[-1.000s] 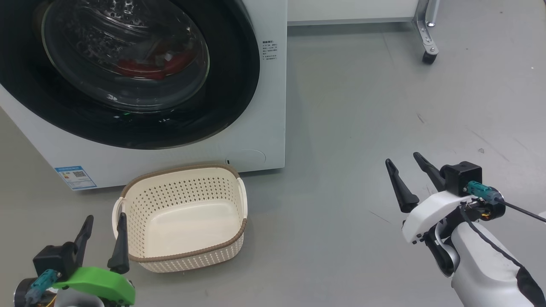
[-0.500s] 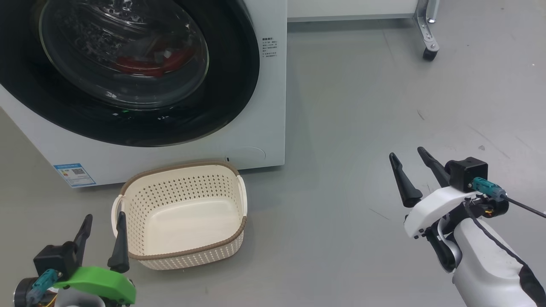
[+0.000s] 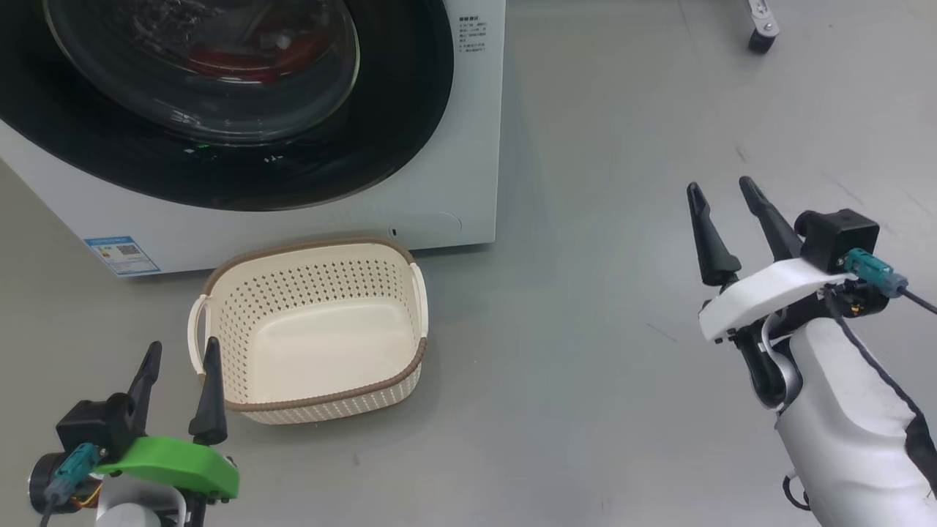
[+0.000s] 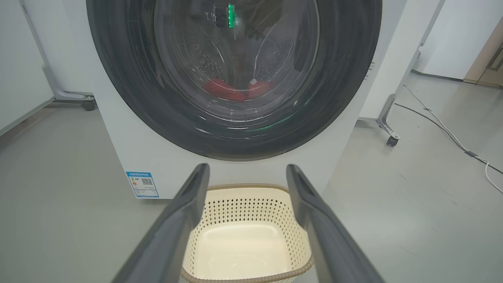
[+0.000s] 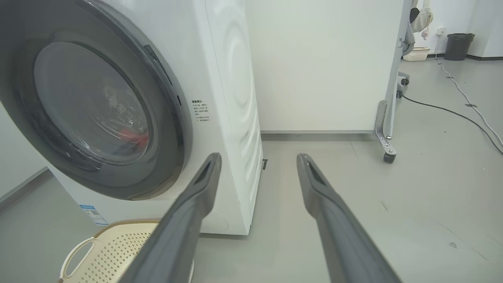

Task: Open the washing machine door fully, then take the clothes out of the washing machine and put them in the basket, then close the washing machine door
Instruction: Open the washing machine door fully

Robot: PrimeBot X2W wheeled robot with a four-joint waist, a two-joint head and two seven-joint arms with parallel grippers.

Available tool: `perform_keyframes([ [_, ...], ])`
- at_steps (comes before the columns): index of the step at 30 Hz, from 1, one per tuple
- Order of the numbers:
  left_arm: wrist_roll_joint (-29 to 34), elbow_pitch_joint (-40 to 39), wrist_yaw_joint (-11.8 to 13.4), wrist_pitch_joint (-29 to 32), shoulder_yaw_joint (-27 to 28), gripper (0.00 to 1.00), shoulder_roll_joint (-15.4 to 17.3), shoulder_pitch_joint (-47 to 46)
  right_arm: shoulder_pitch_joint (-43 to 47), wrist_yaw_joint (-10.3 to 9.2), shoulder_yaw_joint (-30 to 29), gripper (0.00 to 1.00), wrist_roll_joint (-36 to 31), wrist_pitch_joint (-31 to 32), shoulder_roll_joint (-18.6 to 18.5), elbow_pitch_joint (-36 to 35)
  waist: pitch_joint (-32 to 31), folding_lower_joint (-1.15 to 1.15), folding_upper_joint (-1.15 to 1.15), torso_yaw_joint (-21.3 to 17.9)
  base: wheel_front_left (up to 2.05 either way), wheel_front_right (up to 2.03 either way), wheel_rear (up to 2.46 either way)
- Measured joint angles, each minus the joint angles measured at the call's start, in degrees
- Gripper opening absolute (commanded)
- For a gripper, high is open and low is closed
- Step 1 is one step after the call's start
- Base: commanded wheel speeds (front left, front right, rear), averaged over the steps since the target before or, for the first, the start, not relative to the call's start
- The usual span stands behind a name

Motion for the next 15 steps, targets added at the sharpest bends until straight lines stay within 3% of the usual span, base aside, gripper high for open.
perform_keyframes([
  [5,0.0,-0.7,0.0,0.0,-0.2,1.0,-0.2,-1.2,-1.9,0.2,-4.2,1.0,3.7,-0.1,1.8,-2.4,2.7,0.0,0.0,0.5,0.0,0.0,0.0],
  [6,0.0,-0.9,0.0,0.0,-0.3,1.0,-0.3,-1.6,-2.3,0.2,-5.3,0.66,5.3,-0.1,2.4,-2.8,3.3,0.0,0.0,0.6,0.0,0.0,0.0],
  [7,0.0,-1.0,0.0,0.0,-0.5,1.0,-0.3,-2.1,-2.6,0.22,-5.6,0.45,5.6,-0.1,2.6,-3.0,3.9,0.0,0.0,0.8,0.0,0.0,0.0],
  [8,0.0,-1.2,0.0,0.0,-0.8,1.0,-0.3,-2.4,-3.0,0.4,-6.3,0.05,6.0,-0.1,2.9,-3.3,4.4,0.0,0.0,0.9,0.0,0.0,0.0],
  [9,0.0,-1.4,0.0,0.0,-1.1,1.0,-0.3,-2.8,-3.3,0.56,-7.7,0.0,7.5,-0.2,3.3,-3.4,5.0,0.0,0.0,1.1,0.0,0.0,0.0],
  [15,-0.3,-2.7,0.0,0.0,-2.5,1.0,-0.5,-5.2,-5.3,1.36,-14.2,0.0,18.2,-0.2,6.1,-3.9,8.5,0.0,0.0,2.4,0.0,0.0,0.0],
])
